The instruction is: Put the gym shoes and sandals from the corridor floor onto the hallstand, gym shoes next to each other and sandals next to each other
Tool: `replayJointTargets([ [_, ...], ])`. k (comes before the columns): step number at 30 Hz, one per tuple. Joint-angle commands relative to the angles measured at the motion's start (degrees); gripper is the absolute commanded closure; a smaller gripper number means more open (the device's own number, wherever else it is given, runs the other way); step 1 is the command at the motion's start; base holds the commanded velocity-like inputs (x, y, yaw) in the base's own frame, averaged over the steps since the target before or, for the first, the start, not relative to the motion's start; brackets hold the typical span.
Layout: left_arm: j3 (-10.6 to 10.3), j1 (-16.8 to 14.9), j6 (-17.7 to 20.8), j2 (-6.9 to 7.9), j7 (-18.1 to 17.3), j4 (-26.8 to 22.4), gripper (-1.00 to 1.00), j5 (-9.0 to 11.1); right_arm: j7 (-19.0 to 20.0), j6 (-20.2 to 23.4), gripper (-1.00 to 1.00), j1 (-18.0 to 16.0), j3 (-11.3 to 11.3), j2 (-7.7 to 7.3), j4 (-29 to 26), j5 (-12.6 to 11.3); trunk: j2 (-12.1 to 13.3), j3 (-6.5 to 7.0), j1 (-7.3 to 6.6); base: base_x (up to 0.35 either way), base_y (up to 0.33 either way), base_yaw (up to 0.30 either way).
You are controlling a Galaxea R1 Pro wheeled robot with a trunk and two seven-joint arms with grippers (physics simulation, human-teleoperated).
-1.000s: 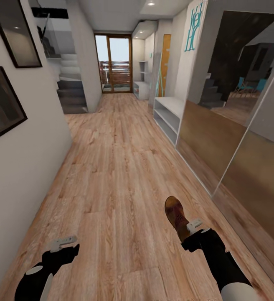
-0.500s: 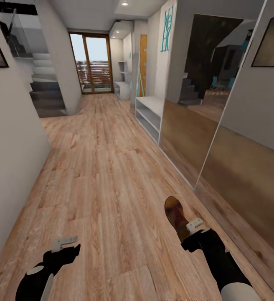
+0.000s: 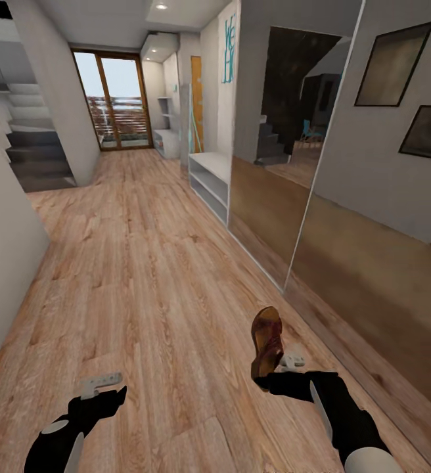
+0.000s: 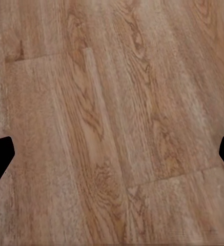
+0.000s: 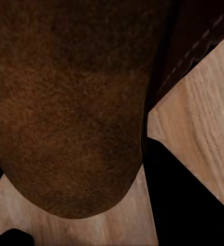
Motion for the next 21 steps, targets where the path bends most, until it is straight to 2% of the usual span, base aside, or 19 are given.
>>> replayJointTargets([
  [1, 0.0, 0.0, 0.0, 0.00, 0.0, 0.4, -1.00, 0.0, -0.1, 0.1, 1.00, 0.0, 0.0, 0.00, 0.4, -1.5, 0.0, 0.00, 0.00, 0.000, 0.000, -0.141],
  [5, 0.0, 0.1, 0.0, 0.00, 0.0, 1.8, -1.00, 0.0, -0.1, 0.1, 1.00, 0.0, 0.0, 0.00, 0.9, -3.3, 0.0, 0.02, 0.00, 0.000, 0.000, -0.126],
  [8, 0.0, 0.3, 0.0, 0.00, 0.0, 2.9, -1.00, 0.0, -0.1, 0.0, 1.00, 0.0, 0.0, 0.00, 1.5, -3.8, 0.0, 0.09, 0.00, 0.000, 0.000, -0.117],
  [21, 0.0, 0.9, 0.0, 0.00, 0.0, 4.0, -1.00, 0.0, -0.2, 0.0, 1.00, 0.0, 0.0, 0.00, 3.8, -4.0, 0.0, 0.48, 0.00, -0.003, 0.000, -0.131],
])
